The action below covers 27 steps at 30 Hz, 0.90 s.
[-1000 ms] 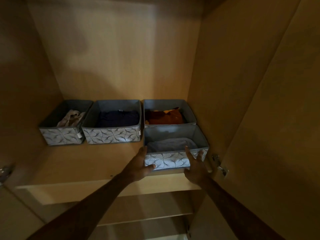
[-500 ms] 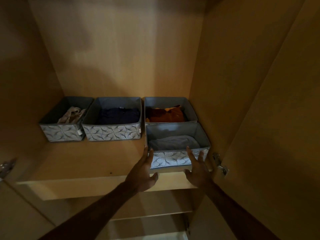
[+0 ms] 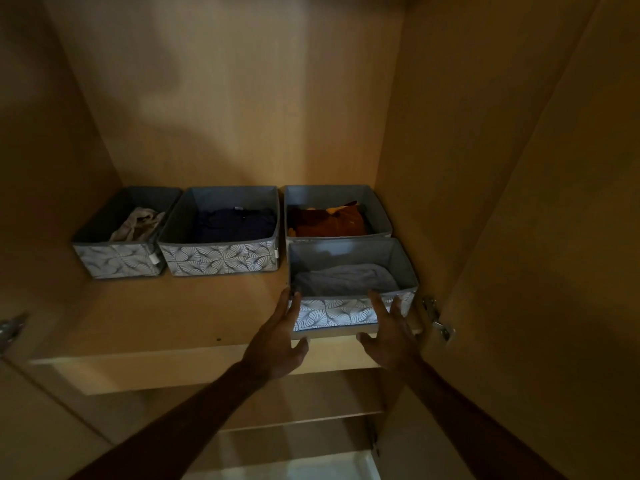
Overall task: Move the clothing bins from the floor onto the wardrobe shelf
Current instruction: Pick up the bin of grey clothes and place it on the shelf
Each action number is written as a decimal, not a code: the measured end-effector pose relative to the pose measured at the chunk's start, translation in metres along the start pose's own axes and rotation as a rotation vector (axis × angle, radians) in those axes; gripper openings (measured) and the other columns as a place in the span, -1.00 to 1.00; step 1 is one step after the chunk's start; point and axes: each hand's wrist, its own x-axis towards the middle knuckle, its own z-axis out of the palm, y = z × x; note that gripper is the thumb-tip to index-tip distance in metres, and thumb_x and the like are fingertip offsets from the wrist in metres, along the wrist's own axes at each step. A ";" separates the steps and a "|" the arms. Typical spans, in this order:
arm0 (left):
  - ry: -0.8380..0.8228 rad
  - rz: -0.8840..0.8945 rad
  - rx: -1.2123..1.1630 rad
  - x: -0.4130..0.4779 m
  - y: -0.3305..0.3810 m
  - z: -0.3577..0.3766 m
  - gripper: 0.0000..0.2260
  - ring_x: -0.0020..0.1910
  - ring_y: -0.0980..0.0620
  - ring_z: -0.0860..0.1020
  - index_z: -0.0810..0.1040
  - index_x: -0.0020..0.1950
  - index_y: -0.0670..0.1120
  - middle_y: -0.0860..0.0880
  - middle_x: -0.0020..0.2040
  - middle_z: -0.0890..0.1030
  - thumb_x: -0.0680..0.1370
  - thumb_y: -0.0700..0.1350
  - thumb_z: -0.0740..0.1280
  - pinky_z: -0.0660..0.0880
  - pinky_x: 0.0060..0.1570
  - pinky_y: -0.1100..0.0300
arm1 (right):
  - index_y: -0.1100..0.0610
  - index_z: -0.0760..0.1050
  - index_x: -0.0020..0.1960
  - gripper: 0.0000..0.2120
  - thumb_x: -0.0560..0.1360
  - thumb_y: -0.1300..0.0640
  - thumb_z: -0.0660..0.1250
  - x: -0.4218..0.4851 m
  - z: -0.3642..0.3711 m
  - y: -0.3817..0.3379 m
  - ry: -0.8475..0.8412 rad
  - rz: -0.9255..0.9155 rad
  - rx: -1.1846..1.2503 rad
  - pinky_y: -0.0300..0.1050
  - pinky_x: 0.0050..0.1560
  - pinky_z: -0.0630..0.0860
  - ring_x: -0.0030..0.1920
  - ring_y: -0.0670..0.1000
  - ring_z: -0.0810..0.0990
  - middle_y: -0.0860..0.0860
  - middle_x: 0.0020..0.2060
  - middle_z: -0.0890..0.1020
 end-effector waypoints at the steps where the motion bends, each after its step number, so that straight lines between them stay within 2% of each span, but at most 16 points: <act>1: 0.004 0.001 -0.012 -0.001 0.001 0.001 -0.18 0.53 0.02 0.19 -0.11 0.60 0.01 0.08 0.59 -0.26 0.51 0.06 0.33 0.37 0.28 0.19 | -0.16 -0.10 0.55 -0.11 0.44 -0.08 0.42 0.001 -0.001 0.001 -0.001 -0.003 -0.001 0.26 0.37 0.34 0.50 0.30 0.17 0.23 0.56 -0.08; 3: 0.014 0.003 -0.037 -0.002 0.002 0.004 -0.17 0.53 0.02 0.20 -0.11 0.60 0.01 0.08 0.59 -0.25 0.50 0.05 0.35 0.36 0.27 0.20 | -0.17 -0.11 0.55 -0.11 0.44 -0.07 0.42 0.002 -0.001 0.002 -0.002 -0.008 -0.001 0.24 0.37 0.34 0.50 0.30 0.17 0.23 0.56 -0.09; 7: 0.012 -0.011 -0.072 -0.003 0.003 0.004 -0.17 0.53 0.09 0.13 -0.09 0.60 0.03 0.10 0.60 -0.23 0.49 0.02 0.37 0.32 0.32 0.21 | -0.25 -0.25 0.52 -0.04 0.46 0.00 0.42 -0.004 0.001 0.002 -0.034 -0.015 0.037 0.26 0.40 0.30 0.54 0.28 0.02 0.17 0.55 -0.25; 9: 0.034 -0.020 -0.110 -0.005 0.005 0.004 -0.20 0.52 0.14 0.09 -0.05 0.60 0.06 0.10 0.60 -0.17 0.50 -0.01 0.37 0.27 0.37 0.21 | -0.24 -0.26 0.52 -0.05 0.48 0.02 0.41 -0.010 0.002 0.003 -0.041 -0.048 0.078 0.19 0.40 0.28 0.55 0.23 0.01 0.14 0.56 -0.24; 12: 0.145 -0.075 -0.218 -0.023 0.004 0.015 -0.32 0.50 0.13 0.19 0.15 0.56 -0.03 0.11 0.54 0.15 0.51 -0.07 0.38 0.20 0.42 0.22 | -0.12 -0.11 0.56 -0.15 0.49 0.00 0.39 -0.022 0.015 0.005 -0.015 -0.118 0.164 0.03 0.44 0.20 0.56 0.08 0.02 0.05 0.58 -0.04; 14: 0.205 -0.201 -0.379 -0.042 0.005 0.025 -0.43 0.38 0.10 0.38 0.32 0.49 -0.07 0.10 0.40 0.37 0.51 -0.08 0.40 0.34 0.32 0.19 | -0.07 0.08 0.55 -0.23 0.47 -0.01 0.42 -0.030 0.029 0.007 -0.015 -0.110 0.281 -0.02 0.41 0.28 0.49 0.03 0.23 0.00 0.53 0.20; 16: 0.234 -0.389 -0.634 -0.061 0.010 0.033 -0.57 0.25 0.01 0.52 0.47 0.36 -0.11 0.02 0.28 0.53 0.51 -0.13 0.42 0.45 0.13 0.26 | -0.02 0.31 0.46 -0.36 0.44 0.09 0.47 -0.042 0.043 0.006 -0.074 -0.021 0.535 -0.19 0.17 0.51 0.27 -0.01 0.49 -0.03 0.39 0.42; 17: 0.262 -0.469 -0.767 -0.072 0.012 0.038 -0.64 0.20 -0.05 0.56 0.52 0.29 -0.13 -0.01 0.20 0.60 0.50 -0.18 0.43 0.47 0.06 0.33 | 0.01 0.41 0.38 -0.45 0.44 0.16 0.48 -0.049 0.050 0.005 -0.125 0.018 0.644 -0.31 0.01 0.54 0.15 -0.03 0.55 -0.02 0.32 0.49; 18: 0.302 -0.514 -0.850 -0.082 0.013 0.041 -0.70 0.14 -0.08 0.59 0.57 0.21 -0.15 -0.02 0.11 0.64 0.48 -0.22 0.43 0.47 0.00 0.38 | 0.03 0.48 0.30 -0.55 0.44 0.22 0.47 -0.056 0.056 0.004 -0.165 0.045 0.723 -0.35 -0.09 0.54 0.07 -0.03 0.58 0.02 0.25 0.56; 19: 0.334 -0.542 -0.880 -0.091 0.013 0.044 -0.75 0.09 -0.08 0.61 0.60 0.14 -0.15 -0.02 0.03 0.66 0.47 -0.23 0.44 0.48 -0.01 0.38 | 0.03 0.52 0.22 -0.62 0.45 0.26 0.46 -0.062 0.062 0.005 -0.202 0.056 0.759 -0.33 -0.10 0.54 0.04 -0.02 0.60 0.05 0.17 0.60; 22: 0.397 -0.648 -0.934 -0.133 0.014 0.051 -0.78 0.01 -0.02 0.62 0.64 0.05 -0.11 -0.08 -0.01 0.69 0.41 -0.12 0.46 0.52 0.11 0.08 | 0.02 0.59 0.05 -0.72 0.43 0.31 0.45 -0.082 0.087 0.009 -0.357 0.041 0.816 -0.15 0.00 0.52 -0.02 -0.01 0.63 0.09 -0.02 0.66; 24: 0.402 -0.716 -0.914 -0.158 0.019 0.051 -0.81 0.01 -0.04 0.64 0.64 0.06 -0.10 -0.08 0.00 0.70 0.45 -0.16 0.43 0.52 0.13 -0.01 | 0.08 0.58 0.06 -0.77 0.45 0.30 0.43 -0.095 0.094 0.008 -0.451 0.037 0.807 -0.23 -0.04 0.53 -0.03 -0.02 0.63 0.07 -0.05 0.66; 27: 0.479 -0.859 -0.867 -0.206 0.033 0.058 -0.84 0.04 -0.05 0.65 0.63 0.06 -0.04 -0.04 0.00 0.71 0.50 -0.18 0.39 0.55 0.12 0.05 | 0.06 0.60 0.05 -0.81 0.47 0.26 0.42 -0.113 0.106 0.005 -0.616 -0.015 0.740 -0.28 -0.07 0.53 -0.02 -0.02 0.65 0.01 -0.06 0.68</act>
